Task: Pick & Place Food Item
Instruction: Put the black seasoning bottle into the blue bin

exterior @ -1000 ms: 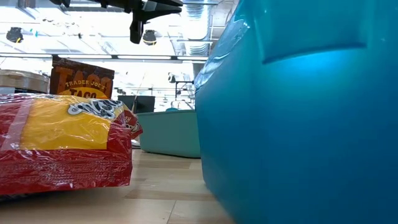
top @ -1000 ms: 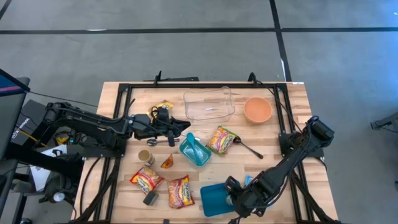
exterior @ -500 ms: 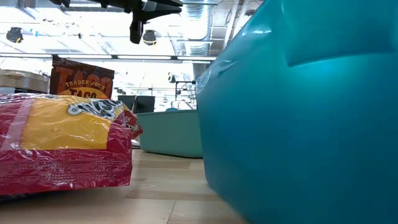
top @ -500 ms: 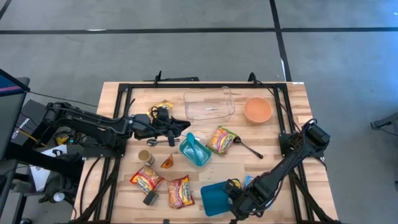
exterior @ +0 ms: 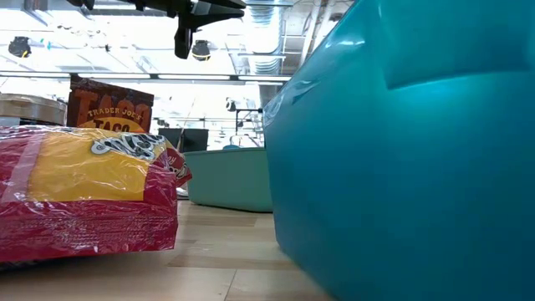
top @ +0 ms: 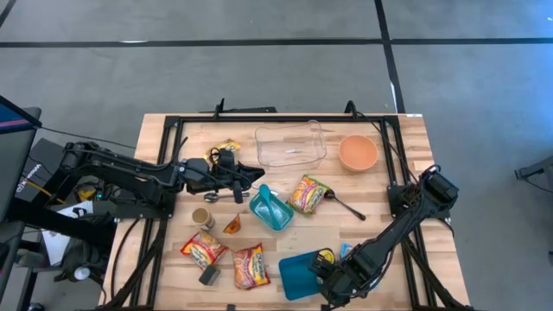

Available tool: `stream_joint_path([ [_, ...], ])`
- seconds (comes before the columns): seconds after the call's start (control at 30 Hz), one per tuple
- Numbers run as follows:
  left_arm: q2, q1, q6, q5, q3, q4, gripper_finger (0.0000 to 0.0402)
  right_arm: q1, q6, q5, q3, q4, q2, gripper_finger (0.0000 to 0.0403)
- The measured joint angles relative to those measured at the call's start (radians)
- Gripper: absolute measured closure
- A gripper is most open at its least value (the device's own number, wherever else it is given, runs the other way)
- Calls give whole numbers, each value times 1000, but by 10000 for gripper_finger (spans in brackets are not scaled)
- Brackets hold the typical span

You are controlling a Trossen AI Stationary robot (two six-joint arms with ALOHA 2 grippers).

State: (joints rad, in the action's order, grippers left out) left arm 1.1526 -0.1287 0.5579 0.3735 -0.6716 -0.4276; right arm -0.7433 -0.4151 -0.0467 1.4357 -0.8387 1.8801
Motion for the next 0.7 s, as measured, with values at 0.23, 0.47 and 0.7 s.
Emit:
stream_joint_path([
  [0.23, 0, 0, 0, -1, 0, 0, 366, 5, -112, 2, 0, -6, 0, 198],
  [0.47, 0, 0, 0, -4, 0, 0, 366, 14, -120, 17, 1, -16, 0, 198],
  [0.7, 0, 0, 0, -3, 0, 0, 366, 14, -144, 23, 1, -19, 0, 195],
])
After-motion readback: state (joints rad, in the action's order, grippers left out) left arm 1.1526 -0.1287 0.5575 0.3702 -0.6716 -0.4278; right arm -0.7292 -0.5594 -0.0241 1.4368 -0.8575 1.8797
